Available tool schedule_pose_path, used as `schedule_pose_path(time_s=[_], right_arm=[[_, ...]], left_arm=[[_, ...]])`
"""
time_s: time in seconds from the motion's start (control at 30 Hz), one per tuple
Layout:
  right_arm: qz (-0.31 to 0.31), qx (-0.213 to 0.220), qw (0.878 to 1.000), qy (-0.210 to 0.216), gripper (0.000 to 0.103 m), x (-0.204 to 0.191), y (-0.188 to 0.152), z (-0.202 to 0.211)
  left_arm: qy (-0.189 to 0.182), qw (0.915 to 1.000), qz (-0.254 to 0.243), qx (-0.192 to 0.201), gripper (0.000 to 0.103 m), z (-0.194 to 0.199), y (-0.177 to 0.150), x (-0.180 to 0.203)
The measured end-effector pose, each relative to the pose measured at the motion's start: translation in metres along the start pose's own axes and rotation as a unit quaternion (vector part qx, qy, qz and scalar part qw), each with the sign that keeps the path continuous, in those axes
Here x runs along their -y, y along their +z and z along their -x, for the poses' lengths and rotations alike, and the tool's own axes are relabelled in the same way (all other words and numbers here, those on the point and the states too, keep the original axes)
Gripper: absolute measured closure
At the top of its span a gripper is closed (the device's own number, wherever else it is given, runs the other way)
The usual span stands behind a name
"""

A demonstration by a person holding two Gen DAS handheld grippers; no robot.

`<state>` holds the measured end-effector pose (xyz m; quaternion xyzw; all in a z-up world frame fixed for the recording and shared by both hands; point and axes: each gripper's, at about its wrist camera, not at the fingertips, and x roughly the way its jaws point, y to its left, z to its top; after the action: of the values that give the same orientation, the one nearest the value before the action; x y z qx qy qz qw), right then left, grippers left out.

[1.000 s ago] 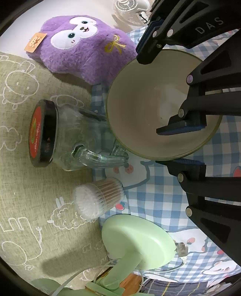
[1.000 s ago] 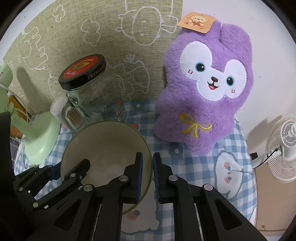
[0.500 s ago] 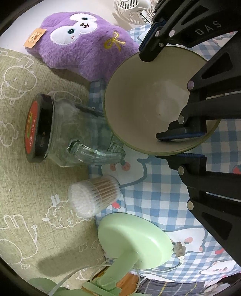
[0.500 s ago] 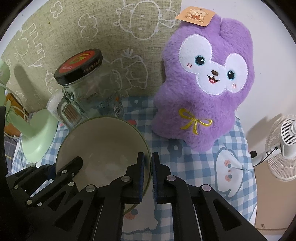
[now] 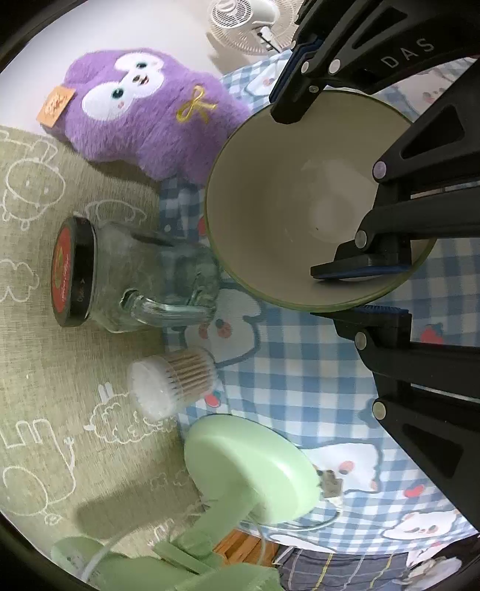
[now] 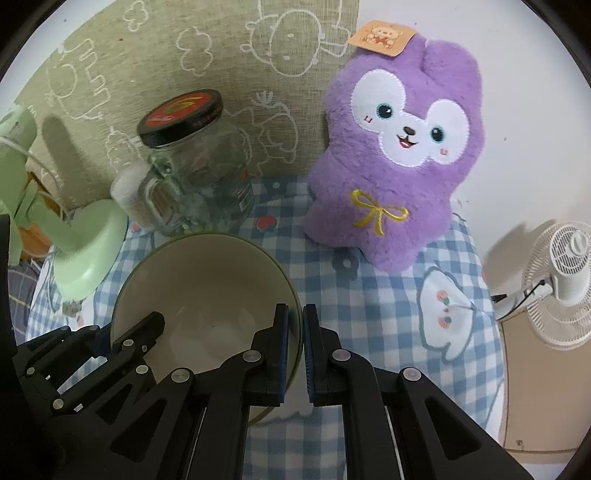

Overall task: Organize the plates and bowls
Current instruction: 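Lift the bowl with both grippers and carry it toward the first bowl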

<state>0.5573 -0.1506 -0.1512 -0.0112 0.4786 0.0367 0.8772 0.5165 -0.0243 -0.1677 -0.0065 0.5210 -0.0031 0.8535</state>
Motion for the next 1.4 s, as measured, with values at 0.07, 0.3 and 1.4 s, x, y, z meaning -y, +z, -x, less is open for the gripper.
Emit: schedule_pose_path(time_s=[0.07, 0.3, 1.4], right_arm=[[0.007, 0.001, 1.000, 0.002, 0.093, -0.002, -0.005, 0.009], [0.016, -0.002, 1.000, 0.001, 0.093, -0.016, -0.028, 0.044], [0.008, 0.066, 0.997, -0.026, 0.093, -0.085, -0.142, 0.240]], left_arm=[[-0.002, 1.0000, 0.001, -0.001, 0.094, 0.009, -0.007, -0.001], [-0.001, 1.0000, 0.010, -0.002, 0.094, 0.044, -0.034, -0.010], [-0.028, 0.9968, 0.012, 0.073, 0.094, 0.224, -0.140, -0.050]])
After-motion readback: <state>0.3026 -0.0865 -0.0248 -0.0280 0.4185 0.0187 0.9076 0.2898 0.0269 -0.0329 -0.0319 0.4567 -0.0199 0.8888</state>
